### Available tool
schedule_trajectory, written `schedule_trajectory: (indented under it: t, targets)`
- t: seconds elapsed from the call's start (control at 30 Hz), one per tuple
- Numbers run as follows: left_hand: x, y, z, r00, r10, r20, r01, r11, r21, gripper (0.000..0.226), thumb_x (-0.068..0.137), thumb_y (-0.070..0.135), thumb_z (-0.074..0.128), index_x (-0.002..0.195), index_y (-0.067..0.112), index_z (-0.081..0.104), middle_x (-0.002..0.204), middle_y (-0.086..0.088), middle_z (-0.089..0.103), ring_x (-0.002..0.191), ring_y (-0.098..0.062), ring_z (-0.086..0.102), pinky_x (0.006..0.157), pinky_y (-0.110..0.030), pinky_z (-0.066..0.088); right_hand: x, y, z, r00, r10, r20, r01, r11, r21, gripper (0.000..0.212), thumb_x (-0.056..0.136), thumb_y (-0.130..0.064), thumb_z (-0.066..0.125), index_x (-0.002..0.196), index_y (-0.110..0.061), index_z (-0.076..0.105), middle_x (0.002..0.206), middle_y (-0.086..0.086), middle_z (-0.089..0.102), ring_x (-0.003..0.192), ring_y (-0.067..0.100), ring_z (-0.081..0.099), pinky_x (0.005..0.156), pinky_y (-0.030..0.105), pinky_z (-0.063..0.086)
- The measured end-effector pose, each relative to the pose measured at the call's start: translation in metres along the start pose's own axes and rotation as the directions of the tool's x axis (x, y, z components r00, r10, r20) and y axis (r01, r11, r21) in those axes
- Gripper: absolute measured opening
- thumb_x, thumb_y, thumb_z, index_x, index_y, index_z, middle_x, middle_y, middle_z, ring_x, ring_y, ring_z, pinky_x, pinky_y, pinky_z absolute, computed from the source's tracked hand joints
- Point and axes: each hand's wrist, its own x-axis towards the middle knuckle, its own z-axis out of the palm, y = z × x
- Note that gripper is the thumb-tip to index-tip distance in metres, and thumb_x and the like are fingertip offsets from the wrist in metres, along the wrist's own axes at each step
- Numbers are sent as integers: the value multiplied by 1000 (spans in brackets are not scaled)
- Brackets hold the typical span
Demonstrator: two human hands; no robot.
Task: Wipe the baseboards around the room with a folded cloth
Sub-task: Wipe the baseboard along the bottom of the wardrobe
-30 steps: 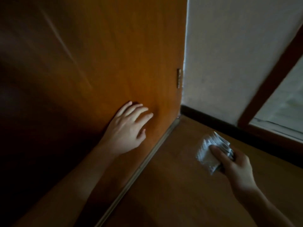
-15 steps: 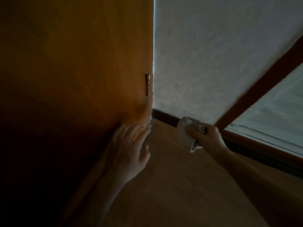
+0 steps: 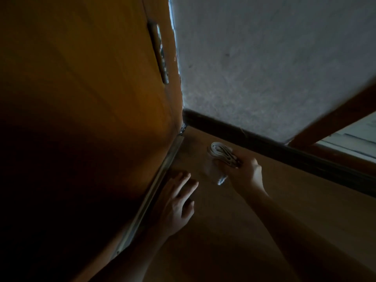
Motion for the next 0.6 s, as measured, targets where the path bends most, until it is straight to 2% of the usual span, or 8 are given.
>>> schedule_trajectory:
  t: [0.17, 0.23, 0.4, 0.6]
  targets:
    - [-2, -5, 10, 999, 21, -41, -19, 999, 33, 54, 96, 41, 50, 149, 30, 49, 163, 6, 34, 151, -19, 29, 114, -46, 40, 24, 7, 45, 994, 14, -107, -12, 1000, 23, 38, 82, -43, 77, 115, -23, 71, 97, -14, 71, 83, -10, 64, 67, 6, 49]
    - [-1, -6, 11, 998, 27, -50, -25, 999, 41, 54, 96, 41, 48, 149, 30, 50, 162, 5, 34, 150, -20, 30, 114, -46, 40, 35, 7, 59, 988, -10, -151, 11, 1000, 0, 39, 84, -44, 75, 116, -24, 70, 100, -14, 70, 89, -4, 65, 73, 13, 52]
    - [-1, -9, 18, 997, 36, -64, -32, 998, 62, 57, 94, 38, 51, 149, 29, 49, 163, 4, 32, 151, -19, 28, 117, -44, 35, 63, -1, 88, 955, 11, -297, -18, 1000, -19, 32, 86, -48, 69, 104, -21, 71, 94, -4, 72, 85, 13, 68, 71, 38, 58]
    - [-2, -10, 21, 997, 25, -67, -18, 994, 106, 58, 92, 39, 51, 150, 30, 49, 162, 3, 34, 151, -18, 29, 115, -45, 40, 79, -26, 119, 942, 24, -335, -46, 997, -57, 32, 87, -52, 66, 101, -24, 70, 94, -4, 70, 87, 20, 67, 74, 42, 58]
